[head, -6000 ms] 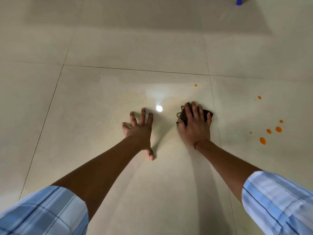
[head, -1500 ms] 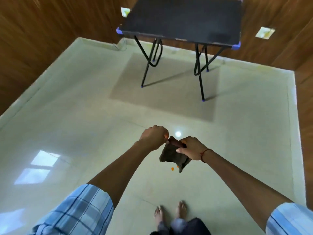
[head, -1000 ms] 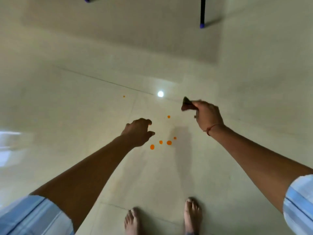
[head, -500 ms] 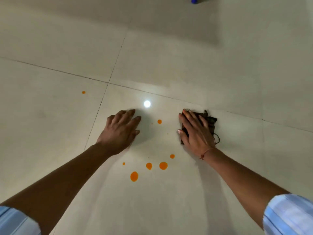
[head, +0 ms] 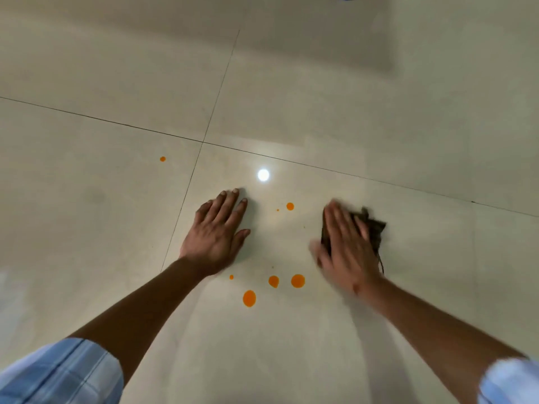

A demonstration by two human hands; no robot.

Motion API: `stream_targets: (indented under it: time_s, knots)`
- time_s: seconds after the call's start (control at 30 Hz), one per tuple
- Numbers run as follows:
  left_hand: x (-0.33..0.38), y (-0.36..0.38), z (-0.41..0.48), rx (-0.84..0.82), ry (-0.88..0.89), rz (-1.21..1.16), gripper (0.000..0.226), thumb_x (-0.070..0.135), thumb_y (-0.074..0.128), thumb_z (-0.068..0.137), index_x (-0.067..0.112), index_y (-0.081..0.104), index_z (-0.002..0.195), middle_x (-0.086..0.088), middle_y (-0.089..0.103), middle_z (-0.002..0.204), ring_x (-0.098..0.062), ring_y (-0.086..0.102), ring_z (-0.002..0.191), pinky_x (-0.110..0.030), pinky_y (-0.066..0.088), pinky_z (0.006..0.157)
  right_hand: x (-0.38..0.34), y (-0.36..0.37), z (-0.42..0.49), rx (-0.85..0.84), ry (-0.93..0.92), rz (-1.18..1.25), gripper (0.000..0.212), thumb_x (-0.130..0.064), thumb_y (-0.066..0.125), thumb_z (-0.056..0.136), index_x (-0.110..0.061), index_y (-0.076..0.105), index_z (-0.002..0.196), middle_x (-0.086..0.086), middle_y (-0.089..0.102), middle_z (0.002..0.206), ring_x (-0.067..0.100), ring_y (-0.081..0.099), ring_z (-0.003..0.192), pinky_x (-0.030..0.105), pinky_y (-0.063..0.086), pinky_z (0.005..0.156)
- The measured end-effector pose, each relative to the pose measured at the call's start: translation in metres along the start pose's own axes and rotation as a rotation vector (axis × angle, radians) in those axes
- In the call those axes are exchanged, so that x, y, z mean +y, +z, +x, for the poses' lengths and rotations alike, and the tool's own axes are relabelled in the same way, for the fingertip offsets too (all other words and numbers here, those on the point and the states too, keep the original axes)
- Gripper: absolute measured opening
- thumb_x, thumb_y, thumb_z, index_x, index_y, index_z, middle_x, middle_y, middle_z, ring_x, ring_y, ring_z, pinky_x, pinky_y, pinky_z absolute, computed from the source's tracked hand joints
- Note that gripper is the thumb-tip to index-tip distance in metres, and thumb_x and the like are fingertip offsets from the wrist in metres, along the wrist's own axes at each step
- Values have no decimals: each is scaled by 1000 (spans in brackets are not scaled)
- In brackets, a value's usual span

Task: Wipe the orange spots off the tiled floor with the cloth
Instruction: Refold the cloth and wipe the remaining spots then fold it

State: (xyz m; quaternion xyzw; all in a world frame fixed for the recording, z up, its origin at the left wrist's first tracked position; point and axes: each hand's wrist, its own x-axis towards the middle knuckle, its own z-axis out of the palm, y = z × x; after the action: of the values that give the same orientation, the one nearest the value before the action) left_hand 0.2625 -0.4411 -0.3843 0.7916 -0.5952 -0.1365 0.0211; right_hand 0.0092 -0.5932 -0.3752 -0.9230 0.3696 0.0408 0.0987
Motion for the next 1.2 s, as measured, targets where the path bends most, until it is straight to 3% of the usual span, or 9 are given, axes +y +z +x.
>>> stream_targets:
  time_s: [0.13, 0.3, 0.5, 0.67, 0.73, 0.87, 0.93, 1.1, 1.2]
  knots:
    - [-2, 6, 2, 66, 5, -8, 58, 43, 22, 101, 15, 21, 152, -6, 14, 160, -22, 10, 148, -38, 11, 117, -46, -8, 117, 28, 103, -29, 78, -57, 24, 96, -5, 20, 154, 13, 16, 163, 24, 15, 150, 42, 8, 121]
    - [2, -2, -1, 81, -39, -31, 59, 36, 21, 100, 4, 26, 149, -11, 19, 158, -22, 15, 147, -37, 13, 118, -48, 12, -21, -23, -247, -32, 76, -58, 27, 97, -9, 23, 154, 7, 16, 163, 19, 15, 151, 46, 20, 119]
    - [-2, 6, 0, 112, -13, -18, 56, 31, 24, 100, 3, 27, 149, -12, 21, 158, -21, 16, 147, -36, 13, 118, -85, 7, 75, 15, -2, -20, 78, -59, 27, 96, -7, 17, 155, 10, 12, 164, 21, 11, 151, 44, 8, 122]
    - [0, 0, -3, 111, -19, -29, 54, 29, 26, 102, 4, 22, 150, -12, 15, 159, -20, 9, 148, -34, 6, 119, -79, 26, -44, -53, -286, -48, 77, -59, 28, 97, -8, 20, 154, 9, 16, 163, 20, 15, 151, 45, 18, 119]
    - [3, -2, -4, 105, -22, -36, 54, 28, 26, 103, 5, 19, 151, -11, 12, 160, -20, 6, 148, -34, 4, 120, -67, 25, -42, -63, -321, -26, 77, -59, 30, 96, -8, 22, 154, 9, 17, 163, 21, 19, 150, 43, 17, 119]
    - [-1, 3, -3, 134, -15, -25, 55, 31, 28, 103, 5, 21, 151, -13, 15, 159, -23, 11, 148, -35, 5, 119, -95, 8, 62, 27, -85, -25, 76, -55, 34, 95, -5, 28, 152, 13, 23, 161, 24, 22, 149, 45, 14, 120]
    - [-6, 4, -6, 163, -67, -38, 57, 33, 28, 101, 3, 22, 150, -15, 17, 159, -26, 15, 147, -39, 7, 118, -104, 14, 71, 39, -48, -23, 77, -56, 33, 96, -4, 25, 152, 14, 20, 162, 25, 19, 149, 46, 12, 121]
    - [-23, 3, -58, 174, -300, -107, 62, 39, 24, 100, 1, 22, 149, -16, 17, 158, -30, 16, 146, -42, 7, 117, -107, 32, -45, -46, -342, -36, 79, -58, 34, 94, -7, 25, 153, 11, 22, 162, 23, 19, 150, 45, 16, 120]
    - [-29, 6, -96, 147, -368, -120, 65, 42, 22, 99, 1, 22, 149, -16, 18, 158, -30, 17, 146, -43, 13, 117, -116, 18, -3, -86, -363, -56, 81, -61, 34, 92, -8, 26, 153, 11, 22, 162, 25, 21, 149, 43, 13, 119]
